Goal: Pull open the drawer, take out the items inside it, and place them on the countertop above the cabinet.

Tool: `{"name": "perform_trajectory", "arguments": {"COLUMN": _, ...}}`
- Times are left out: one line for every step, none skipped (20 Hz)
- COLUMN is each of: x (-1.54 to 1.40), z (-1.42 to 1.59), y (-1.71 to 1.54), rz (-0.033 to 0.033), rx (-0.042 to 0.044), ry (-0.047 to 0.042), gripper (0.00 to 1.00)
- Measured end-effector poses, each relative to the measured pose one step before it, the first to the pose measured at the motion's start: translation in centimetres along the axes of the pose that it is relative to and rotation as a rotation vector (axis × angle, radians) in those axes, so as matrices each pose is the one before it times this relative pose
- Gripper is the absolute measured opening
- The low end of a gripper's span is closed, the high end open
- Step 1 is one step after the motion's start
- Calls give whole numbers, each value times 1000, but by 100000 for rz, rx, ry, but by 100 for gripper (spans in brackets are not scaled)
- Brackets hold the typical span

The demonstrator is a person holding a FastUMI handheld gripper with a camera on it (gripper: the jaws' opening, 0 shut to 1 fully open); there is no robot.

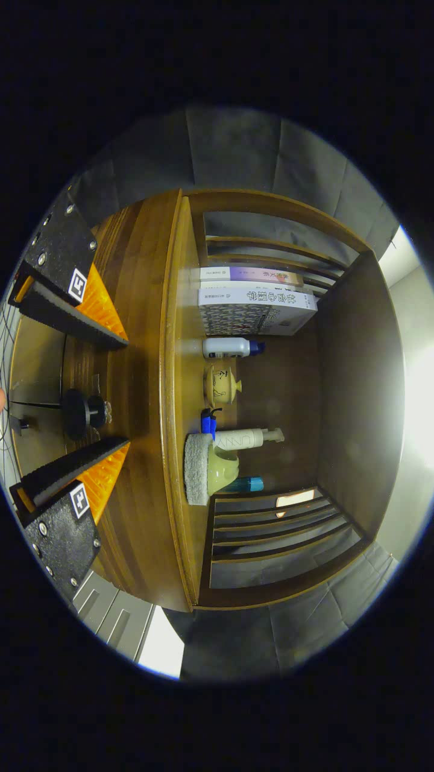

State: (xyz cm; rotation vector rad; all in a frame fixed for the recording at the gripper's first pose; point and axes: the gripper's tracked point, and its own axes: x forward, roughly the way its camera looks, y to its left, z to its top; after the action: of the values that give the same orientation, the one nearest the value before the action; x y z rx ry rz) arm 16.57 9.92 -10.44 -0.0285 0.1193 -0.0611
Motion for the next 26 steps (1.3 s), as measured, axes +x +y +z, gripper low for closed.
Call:
{"name": "perform_trajectory", "arguments": {"x": -463, "z": 691, "y": -505, "rz": 29, "rx": 117, "ry": -1058, "gripper": 93}}
{"name": "perform_trajectory", "arguments": {"x": -459, "z": 765, "y": -180, "rz": 500, "rx": -133, "ry": -1582, "gripper": 93}}
{"name": "perform_trajectory", "arguments": {"x": -650, "z": 789, "y": -246, "rz": -101, "rx": -633, "ry": -1708, "gripper": 93}}
{"name": "perform_trajectory", "arguments": {"x": -505, "z": 799, "y": -411, "rz": -137, "rx": -805, "ry": -885, "gripper": 93}}
{"name": "perform_trajectory", "arguments": {"x": -693, "z": 823, "y": -318, "rz": 255, "rx": -392, "ry": -1173, "gripper": 93}}
{"name": "perform_trajectory", "arguments": {"x": -816, "z": 1149, "y": -399, "rz": 80, "rx": -199, "ry": -1663, "gripper": 93}}
{"name": "perform_trajectory", "arguments": {"x": -492, "z": 1078, "y": -548, "rz": 400, "rx": -142, "ry": -1576, "gripper": 93}}
{"name": "perform_trajectory", "arguments": {"x": -773, "z": 857, "y": -308, "rz": 538, "rx": -187, "ry": -1667, "gripper": 93}}
{"name": "perform_trajectory", "arguments": {"x": -874, "z": 833, "y": -518, "rz": 422, "rx": -692, "ry": -990, "gripper": 93}}
{"name": "perform_trajectory", "arguments": {"x": -907, "z": 725, "y": -490, "rz": 472, "rx": -717, "ry": -833, "gripper": 93}}
{"name": "perform_trajectory", "arguments": {"x": -911, "z": 545, "y": -666, "rz": 2, "rx": -327, "ry": -531, "gripper": 93}}
{"name": "perform_trajectory", "arguments": {"x": -940, "z": 397, "y": -688, "rz": -120, "rx": 217, "ry": 519, "gripper": 93}}
{"name": "perform_trajectory", "arguments": {"x": -842, "z": 112, "y": -508, "rz": 350, "rx": 518, "ry": 795, "gripper": 93}}
{"name": "perform_trajectory", "arguments": {"x": -788, "z": 370, "y": -737, "rz": -62, "rx": 921, "ry": 465, "gripper": 93}}
{"name": "perform_trajectory", "arguments": {"x": -539, "z": 239, "y": -687, "rz": -534, "rx": 998, "ry": 859, "gripper": 93}}
{"name": "perform_trajectory", "arguments": {"x": -590, "z": 173, "y": -638, "rz": -487, "rx": 1388, "ry": 847, "gripper": 93}}
{"name": "perform_trajectory", "arguments": {"x": -517, "z": 217, "y": -690, "rz": -666, "rx": 1232, "ry": 812, "gripper": 93}}
{"name": "perform_trajectory", "arguments": {"x": -609, "z": 314, "y": -721, "rz": -901, "rx": 996, "ry": -45, "gripper": 93}}
{"name": "perform_trajectory", "arguments": {"x": -615, "z": 383, "y": -627, "rz": -523, "rx": 661, "ry": -195, "gripper": 93}}
{"name": "perform_trajectory", "arguments": {"x": -613, "z": 368, "y": -627, "rz": -620, "rx": 240, "ry": -139, "gripper": 93}}
{"name": "perform_trajectory", "arguments": {"x": -689, "z": 82, "y": -564, "rz": -378, "rx": 474, "ry": 376, "gripper": 93}}
{"name": "perform_trajectory", "arguments": {"x": -683, "z": 35, "y": -470, "rz": -139, "rx": 1164, "ry": 494, "gripper": 93}}
{"name": "perform_trajectory", "arguments": {"x": -617, "z": -116, "y": -346, "rz": -88, "rx": 691, "ry": 417, "gripper": 93}}
{"name": "perform_trajectory", "arguments": {"x": -505, "z": -165, "y": -378, "rz": 70, "rx": -921, "ry": 163, "gripper": 92}}
{"name": "perform_trajectory", "arguments": {"x": -451, "z": -135, "y": -811, "rz": -901, "rx": -2126, "ry": 10, "gripper": 92}}
{"name": "perform_trajectory", "arguments": {"x": -176, "z": -78, "y": -500, "rz": -503, "rx": -2260, "ry": -178, "gripper": 93}}
